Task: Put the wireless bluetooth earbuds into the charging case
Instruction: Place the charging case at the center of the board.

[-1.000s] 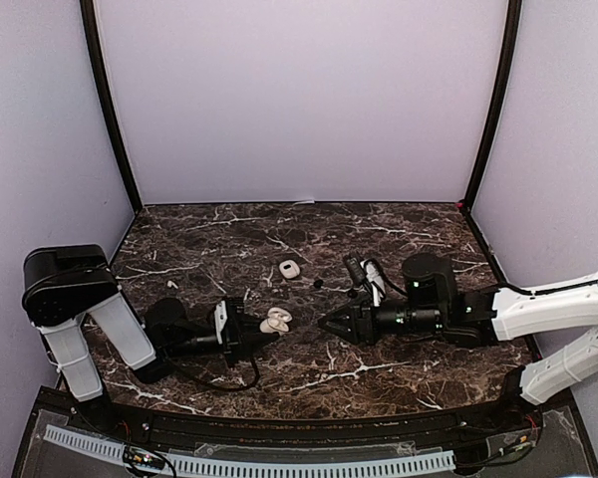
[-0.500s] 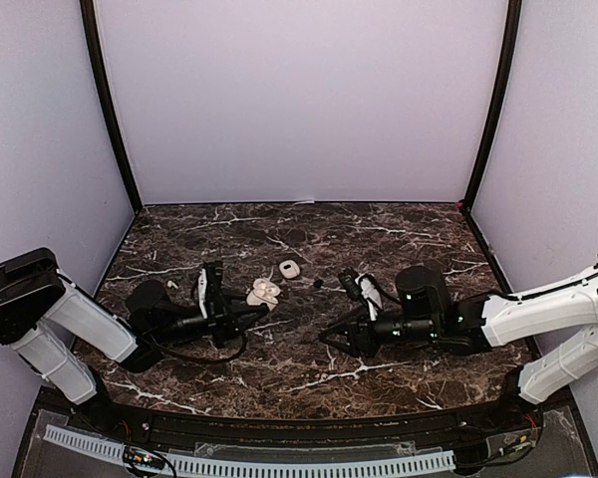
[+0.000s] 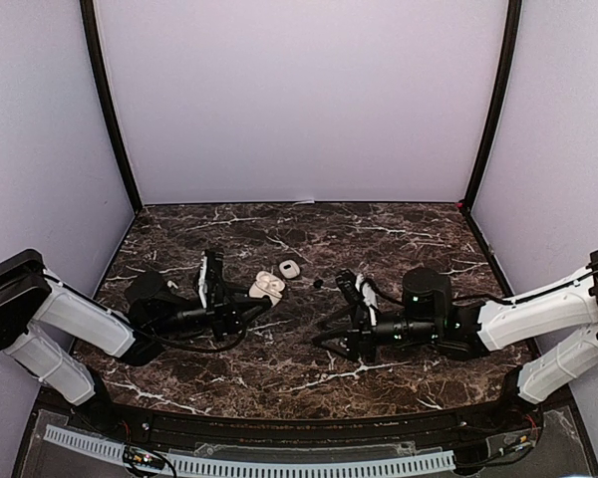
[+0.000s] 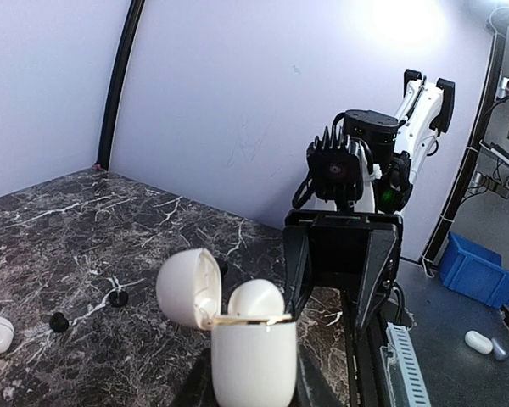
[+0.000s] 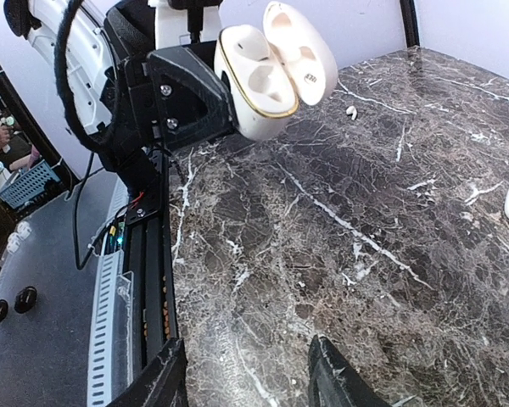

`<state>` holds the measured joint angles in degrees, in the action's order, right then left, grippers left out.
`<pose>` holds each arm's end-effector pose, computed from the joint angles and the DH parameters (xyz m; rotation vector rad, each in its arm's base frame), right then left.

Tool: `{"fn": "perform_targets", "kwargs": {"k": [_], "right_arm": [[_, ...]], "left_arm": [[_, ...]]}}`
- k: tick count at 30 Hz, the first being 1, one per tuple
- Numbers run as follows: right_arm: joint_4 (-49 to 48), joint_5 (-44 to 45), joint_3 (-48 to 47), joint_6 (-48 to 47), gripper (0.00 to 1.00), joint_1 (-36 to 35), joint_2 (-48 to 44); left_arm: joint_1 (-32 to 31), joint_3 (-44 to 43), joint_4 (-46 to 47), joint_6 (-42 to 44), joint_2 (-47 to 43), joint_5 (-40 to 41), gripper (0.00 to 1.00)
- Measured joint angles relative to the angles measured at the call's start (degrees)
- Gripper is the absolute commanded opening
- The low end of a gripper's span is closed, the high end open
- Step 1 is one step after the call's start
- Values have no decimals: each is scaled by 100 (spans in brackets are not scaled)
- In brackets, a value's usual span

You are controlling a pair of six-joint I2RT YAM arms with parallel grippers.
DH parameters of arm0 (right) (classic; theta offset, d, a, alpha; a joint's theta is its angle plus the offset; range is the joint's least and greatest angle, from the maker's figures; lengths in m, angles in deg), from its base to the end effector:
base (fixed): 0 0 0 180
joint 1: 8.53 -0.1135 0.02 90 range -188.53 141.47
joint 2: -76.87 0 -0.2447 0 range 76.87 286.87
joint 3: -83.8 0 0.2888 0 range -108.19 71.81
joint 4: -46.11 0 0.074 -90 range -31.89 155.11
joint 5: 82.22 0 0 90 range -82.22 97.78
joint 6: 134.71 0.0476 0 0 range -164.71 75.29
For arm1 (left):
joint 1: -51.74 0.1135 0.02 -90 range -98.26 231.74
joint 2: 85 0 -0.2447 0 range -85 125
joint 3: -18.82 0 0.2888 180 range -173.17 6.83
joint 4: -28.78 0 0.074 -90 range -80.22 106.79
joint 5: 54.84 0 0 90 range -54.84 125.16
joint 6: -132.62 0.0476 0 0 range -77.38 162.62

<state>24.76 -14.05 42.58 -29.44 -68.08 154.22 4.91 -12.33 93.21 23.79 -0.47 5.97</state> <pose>0.1438 0.2796 0.1518 -1.0196 1.7247 1.2311 0.1762 -0.2218 0.1474 0.8021 1.3067 -1.2822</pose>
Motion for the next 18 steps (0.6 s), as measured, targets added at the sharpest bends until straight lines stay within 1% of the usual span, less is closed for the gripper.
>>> {"fn": "perform_targets", "kwargs": {"k": [4, 7, 12, 18], "right_arm": [[-44, 59, -70, -199, 48, -2, 236], [-136, 275, -46, -264, 48, 0, 264], [-295, 962, 166, -328, 48, 0, 28], [-234, 1705, 219, -428, 48, 11, -157]], "left_arm": [[0, -66, -361, -304, -162, 109, 7], [0, -227, -640, -640, 13, 114, 7], [0, -492, -837, -1305, 931, 13, 7], [0, -1016, -1027, -2063, 2144, -352, 8]]}}
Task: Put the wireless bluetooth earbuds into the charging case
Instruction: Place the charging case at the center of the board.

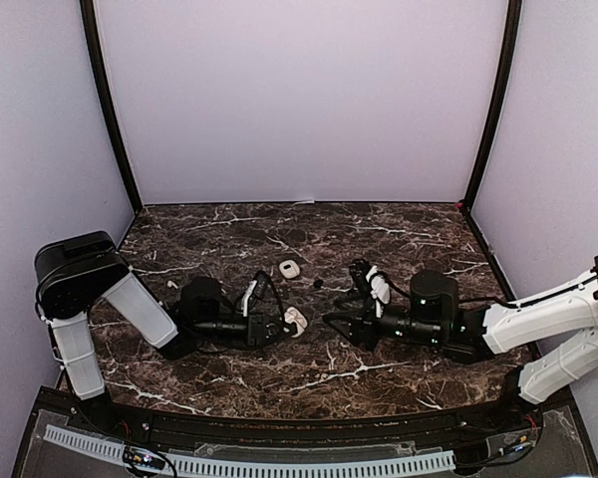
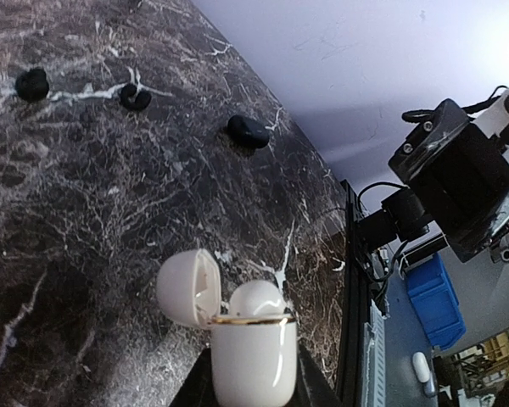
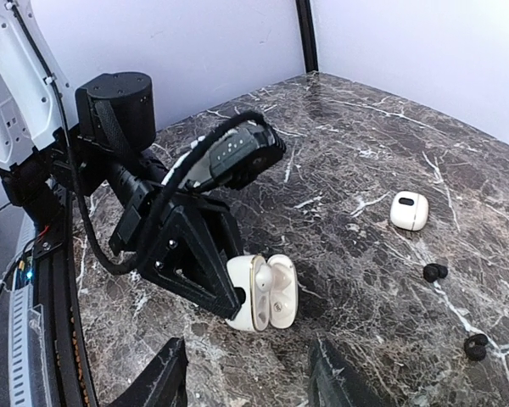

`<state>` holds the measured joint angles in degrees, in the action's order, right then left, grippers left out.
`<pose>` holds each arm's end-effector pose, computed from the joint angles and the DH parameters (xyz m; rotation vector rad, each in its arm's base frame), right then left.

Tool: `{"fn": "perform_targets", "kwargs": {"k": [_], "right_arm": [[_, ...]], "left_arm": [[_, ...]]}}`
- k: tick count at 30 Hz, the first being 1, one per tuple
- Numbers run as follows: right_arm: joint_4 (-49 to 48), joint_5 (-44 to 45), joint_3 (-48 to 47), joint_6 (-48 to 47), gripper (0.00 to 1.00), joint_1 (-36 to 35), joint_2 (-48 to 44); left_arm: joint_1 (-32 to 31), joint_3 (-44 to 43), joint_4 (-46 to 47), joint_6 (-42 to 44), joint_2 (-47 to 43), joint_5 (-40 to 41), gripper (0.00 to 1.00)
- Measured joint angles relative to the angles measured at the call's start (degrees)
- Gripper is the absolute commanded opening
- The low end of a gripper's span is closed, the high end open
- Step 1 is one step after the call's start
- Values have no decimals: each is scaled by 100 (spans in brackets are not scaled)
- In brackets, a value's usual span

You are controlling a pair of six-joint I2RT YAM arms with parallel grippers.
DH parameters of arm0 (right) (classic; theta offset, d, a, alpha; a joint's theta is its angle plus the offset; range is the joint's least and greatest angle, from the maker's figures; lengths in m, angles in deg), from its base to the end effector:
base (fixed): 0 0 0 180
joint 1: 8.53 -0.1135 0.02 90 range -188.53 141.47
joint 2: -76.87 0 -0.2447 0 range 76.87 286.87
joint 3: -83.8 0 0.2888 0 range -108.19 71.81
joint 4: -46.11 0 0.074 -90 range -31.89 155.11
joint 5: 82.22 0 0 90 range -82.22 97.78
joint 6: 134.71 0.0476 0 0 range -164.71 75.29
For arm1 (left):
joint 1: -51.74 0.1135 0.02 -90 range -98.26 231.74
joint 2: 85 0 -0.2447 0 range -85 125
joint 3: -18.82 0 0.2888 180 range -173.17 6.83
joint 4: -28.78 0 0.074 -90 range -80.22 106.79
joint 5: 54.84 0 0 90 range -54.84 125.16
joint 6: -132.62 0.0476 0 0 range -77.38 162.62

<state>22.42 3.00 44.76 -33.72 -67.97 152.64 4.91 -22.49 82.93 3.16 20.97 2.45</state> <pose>0.1540 0.2686 0.1506 -0.8373 1.7073 0.9360 0.2023 -0.2532 0.0669 0.6029 1.9241 -1.5333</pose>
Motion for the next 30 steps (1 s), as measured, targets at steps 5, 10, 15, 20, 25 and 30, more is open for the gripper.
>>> {"fn": "perform_targets", "kwargs": {"k": [5, 10, 15, 20, 25, 30], "right_arm": [[66, 229, 122, 17, 48, 0, -151], [111, 350, 293, 63, 48, 20, -293], [107, 398, 389, 114, 48, 22, -380], [105, 424, 448, 131, 48, 22, -476], [105, 459, 490, 107, 48, 26, -662], [101, 466, 496, 37, 48, 28, -754]], "left_arm": [[0, -334, -302, -343, 374, -221, 15], [4, -678, -1051, -498, 509, -245, 39], [52, -710, -1574, -643, 481, -378, 98], [63, -756, -2273, -566, -59, -164, 99], [337, -728, -4266, -68, -1189, 837, 99], [903, -1051, -6380, 424, -2015, 2518, 99]]}}
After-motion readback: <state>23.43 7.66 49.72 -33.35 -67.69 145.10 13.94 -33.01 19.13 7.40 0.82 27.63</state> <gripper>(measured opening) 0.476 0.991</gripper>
